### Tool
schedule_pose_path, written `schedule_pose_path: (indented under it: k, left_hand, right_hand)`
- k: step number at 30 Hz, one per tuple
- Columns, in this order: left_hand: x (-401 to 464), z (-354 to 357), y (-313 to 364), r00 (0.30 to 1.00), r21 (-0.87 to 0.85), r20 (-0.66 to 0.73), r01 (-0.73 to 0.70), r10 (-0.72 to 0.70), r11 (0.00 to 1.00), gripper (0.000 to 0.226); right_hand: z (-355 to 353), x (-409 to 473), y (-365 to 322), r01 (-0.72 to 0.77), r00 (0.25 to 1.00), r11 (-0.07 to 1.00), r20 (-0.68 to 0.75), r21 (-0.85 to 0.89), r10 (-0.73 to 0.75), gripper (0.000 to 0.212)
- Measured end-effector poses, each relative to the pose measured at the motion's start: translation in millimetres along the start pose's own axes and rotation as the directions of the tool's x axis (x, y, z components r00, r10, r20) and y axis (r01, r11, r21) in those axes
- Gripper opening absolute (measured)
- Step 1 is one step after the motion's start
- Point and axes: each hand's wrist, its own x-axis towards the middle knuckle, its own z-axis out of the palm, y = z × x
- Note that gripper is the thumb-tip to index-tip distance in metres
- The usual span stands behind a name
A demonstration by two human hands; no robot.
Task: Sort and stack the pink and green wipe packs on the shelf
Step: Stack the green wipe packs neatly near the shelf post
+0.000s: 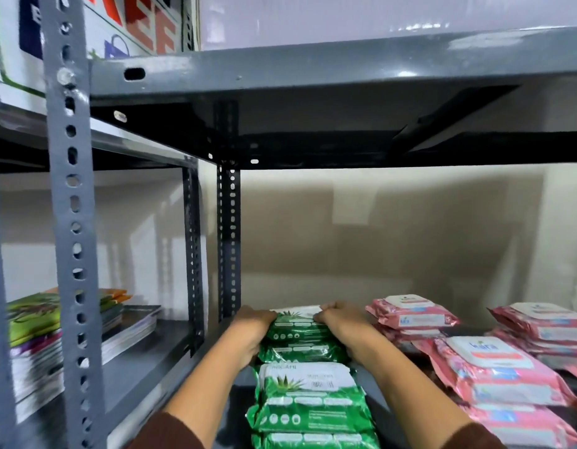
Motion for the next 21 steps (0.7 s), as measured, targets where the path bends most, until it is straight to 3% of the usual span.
schedule_pose_path:
  k: [3,6,8,9,12,21]
  left_hand:
    - [-2.4,-1.6,-2.7,0.999,0.053,0.001,-0.033,0.033,0.998,0.018]
    - [-2.2,1.2,-4.0,0.997,0.169,-0.030,-0.070,0.076,0.983,0.008]
    - [-1.4,4.4,-2.6,0.989,0.248,-0.013,-0.138,0.145,0.959,0.023]
    - [-2.3,6.3,-0.6,0.981,0.291,0.007,-0.186,0.193,0.938,0.036]
    - [-5.3,7.7,0.0,0.956,0.413,0.077,-0.291,0.285,0.863,0.045]
    - [2.6,5.0,-2.8,0.954,0.436,0.172,-0.296,0.244,0.850,0.044]
  right_hand:
    - [-4.5,-2.5,0.3,0.006,1.000,1.000,-0.016,-0.022,-0.006,0.014]
    - [-6.1,-3.1,-0.3,0.015,1.000,0.999,-0.020,-0.050,-0.016,0.006]
    - [-4.0,-5.0,-1.1,0.050,0.999,0.992,0.003,-0.114,-0.050,0.004]
    - [-2.8,-4.3,-0.8,0.077,0.997,0.985,0.029,-0.157,-0.074,0.016]
    - [-1.2,-7.0,-3.4,0.171,0.985,0.945,0.081,-0.281,-0.154,0.048]
    - [-7.7,-15.1,-16.5,0.195,0.979,0.791,0.166,-0.579,-0.120,0.058]
